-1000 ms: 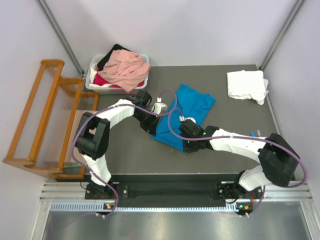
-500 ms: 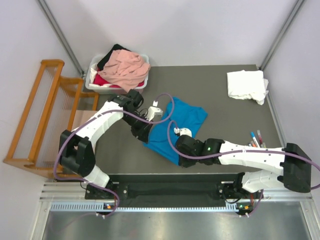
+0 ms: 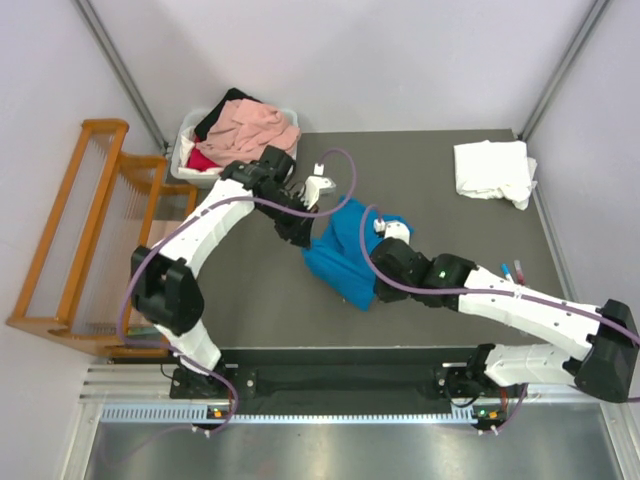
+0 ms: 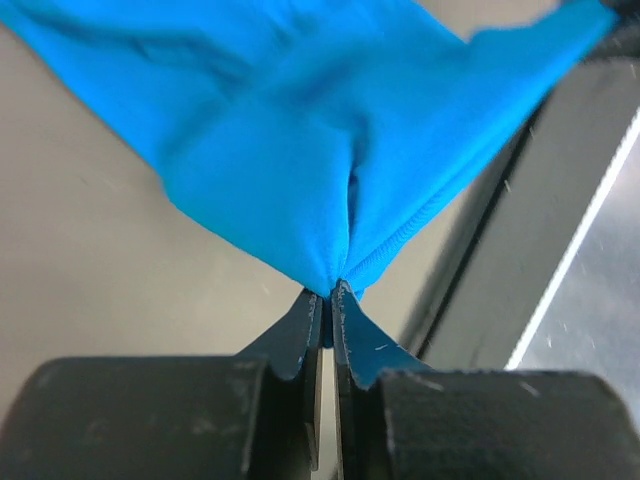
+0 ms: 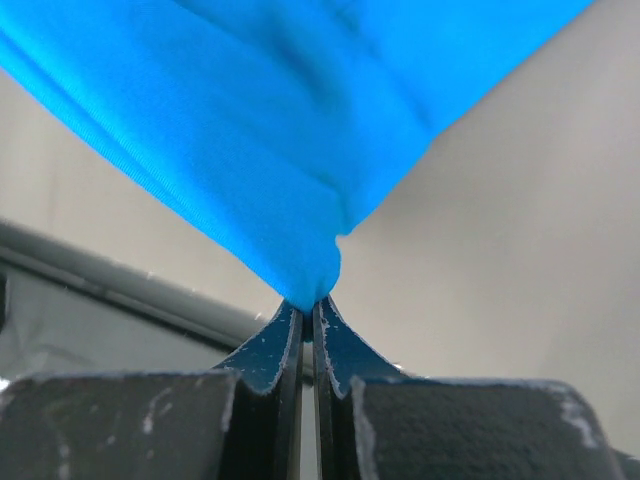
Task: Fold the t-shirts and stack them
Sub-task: Fold the tshirt
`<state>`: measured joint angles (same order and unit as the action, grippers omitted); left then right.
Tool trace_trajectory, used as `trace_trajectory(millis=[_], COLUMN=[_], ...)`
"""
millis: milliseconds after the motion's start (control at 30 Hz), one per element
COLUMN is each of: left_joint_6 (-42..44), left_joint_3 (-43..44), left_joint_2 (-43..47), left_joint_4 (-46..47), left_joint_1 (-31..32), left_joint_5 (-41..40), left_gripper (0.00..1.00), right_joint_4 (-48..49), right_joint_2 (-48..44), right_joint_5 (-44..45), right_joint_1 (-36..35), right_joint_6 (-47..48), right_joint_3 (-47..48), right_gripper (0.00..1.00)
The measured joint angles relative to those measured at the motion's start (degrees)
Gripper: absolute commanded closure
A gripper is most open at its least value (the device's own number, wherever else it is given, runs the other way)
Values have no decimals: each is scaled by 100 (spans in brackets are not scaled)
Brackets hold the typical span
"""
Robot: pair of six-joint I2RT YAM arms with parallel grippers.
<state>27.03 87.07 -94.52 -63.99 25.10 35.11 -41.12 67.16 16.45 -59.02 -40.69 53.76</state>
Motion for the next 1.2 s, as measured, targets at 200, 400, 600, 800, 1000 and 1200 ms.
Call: trace_trajectory(millis=[200,400,600,800,1000,1200], left_joint_6=[-332,-466,-570,-732,-809,-1012], left_joint_3=[1082,2009,2778,3104,3268,3383], left_joint_2=[-1246,-2234,-2677,-2782,-3047,-3303], left_joint_4=[321,354,374,466,588,787], left_joint_1=[9,22,39,44,44,61], left_joint_5=[-2,-48,-153,-203,-264,-264], left_gripper=[98,99,100,100,100,100], right_joint_4=[201,538,892,1231,1493,1541], right_joint_2=[-13,70,424,791,1054,1134], right_joint_5=[-15,-133,-337,-535,-745,-960], right_joint_1=[638,1268,1786,2262,2662,2977], right_joint_6=[365,719,1021,1257,1423,1547], right_joint_3=[-11,-13,-63,-90,-83,-33], right_gripper=[100,100,100,100,100,100])
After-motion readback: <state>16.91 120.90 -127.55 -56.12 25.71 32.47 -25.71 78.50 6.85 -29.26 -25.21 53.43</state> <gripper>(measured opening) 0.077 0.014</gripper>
